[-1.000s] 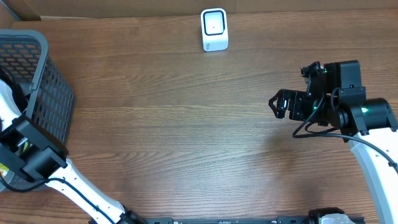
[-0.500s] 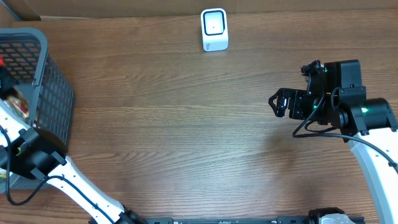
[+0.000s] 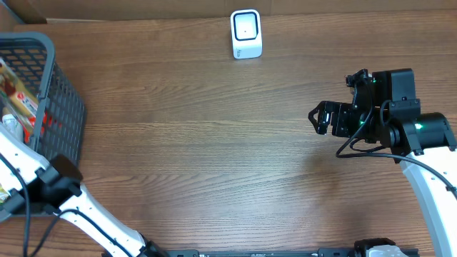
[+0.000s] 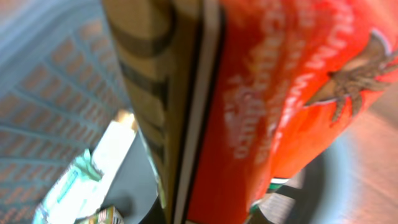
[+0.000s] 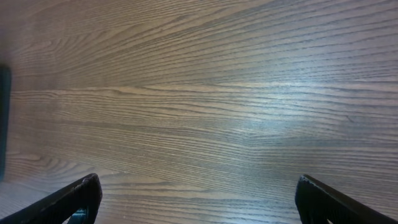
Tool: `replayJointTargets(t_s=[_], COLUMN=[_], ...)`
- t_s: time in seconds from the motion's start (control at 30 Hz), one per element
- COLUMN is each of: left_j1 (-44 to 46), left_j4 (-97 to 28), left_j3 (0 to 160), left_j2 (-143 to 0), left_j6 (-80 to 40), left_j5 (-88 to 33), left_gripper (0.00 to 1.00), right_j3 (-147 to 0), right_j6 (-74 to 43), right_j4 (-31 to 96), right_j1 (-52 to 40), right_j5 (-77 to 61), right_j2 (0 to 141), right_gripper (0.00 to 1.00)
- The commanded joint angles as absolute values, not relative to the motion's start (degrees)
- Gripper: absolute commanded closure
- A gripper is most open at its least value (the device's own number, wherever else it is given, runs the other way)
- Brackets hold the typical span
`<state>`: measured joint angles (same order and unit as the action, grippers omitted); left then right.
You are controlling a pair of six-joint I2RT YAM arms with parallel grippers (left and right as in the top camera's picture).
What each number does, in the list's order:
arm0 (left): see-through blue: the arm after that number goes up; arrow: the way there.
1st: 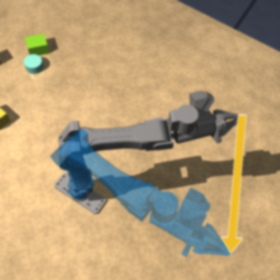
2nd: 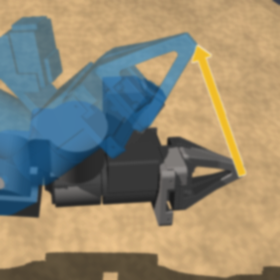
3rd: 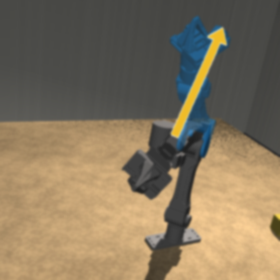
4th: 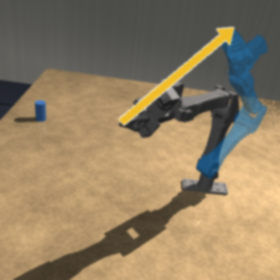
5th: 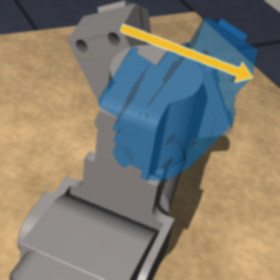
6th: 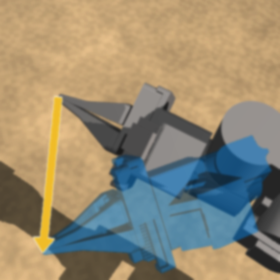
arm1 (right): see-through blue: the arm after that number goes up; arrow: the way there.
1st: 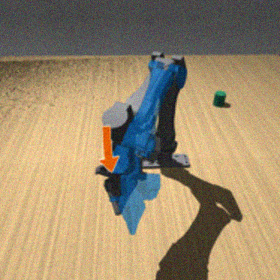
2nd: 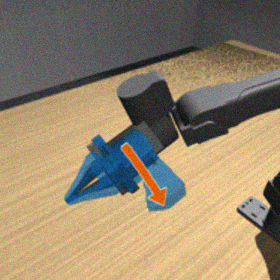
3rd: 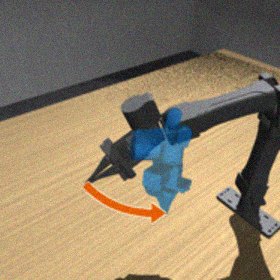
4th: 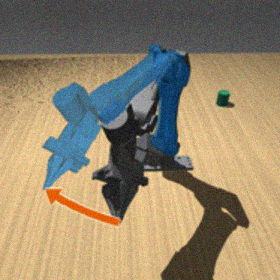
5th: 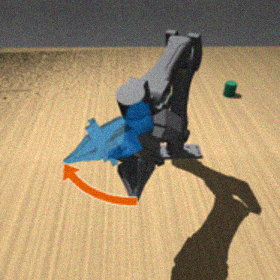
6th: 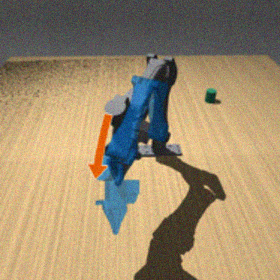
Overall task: Scan the item barcode
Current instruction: 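Grasp the red spaghetti package in the basket with the left gripper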
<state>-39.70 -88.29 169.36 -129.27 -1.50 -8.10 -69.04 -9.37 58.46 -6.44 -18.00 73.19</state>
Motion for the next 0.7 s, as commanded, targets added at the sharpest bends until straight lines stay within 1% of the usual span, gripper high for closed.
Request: replayJointTargets(t_s=[0.0, 0.13, 0.27, 0.33, 0.6, 0.67], left_j1=[-36.9, -31.6, -24.0, -20.7, -6.9, -4.1], left_j4=[-86.2, -86.2, -86.3, -86.7, -96.5, -96.8], left_j3=[173.1, 173.1, 173.1, 173.1, 171.1, 169.4], left_j2=[-117.9, -112.0, -107.3, -106.3, -109.0, -110.5], left_j6=[-0.2, 1.7, 1.7, 0.9, -10.4, -11.4], left_j5=[-10.6, -9.5, -3.1, -2.1, -2.8, -5.5], left_gripper=[0.96, 0.96, 0.96, 0.96, 0.96, 0.96], right_j3=[-70.1, -70.1, -70.1, -70.1, -70.1, -70.1], right_j6=[-9.2, -9.1, -9.2, -9.2, -9.2, -9.2], right_j4=[58.2, 58.1, 57.8, 57.8, 57.8, 57.8], right_j1=[-6.7, -6.7, -6.7, -6.7, -6.7, -6.7], right_j5=[-18.1, -18.1, -18.1, -18.1, -18.1, -18.1], right_j2=[72.8, 72.8, 72.8, 72.8, 72.8, 72.8], right_gripper=[0.0, 0.0, 0.0, 0.0, 0.0, 0.0])
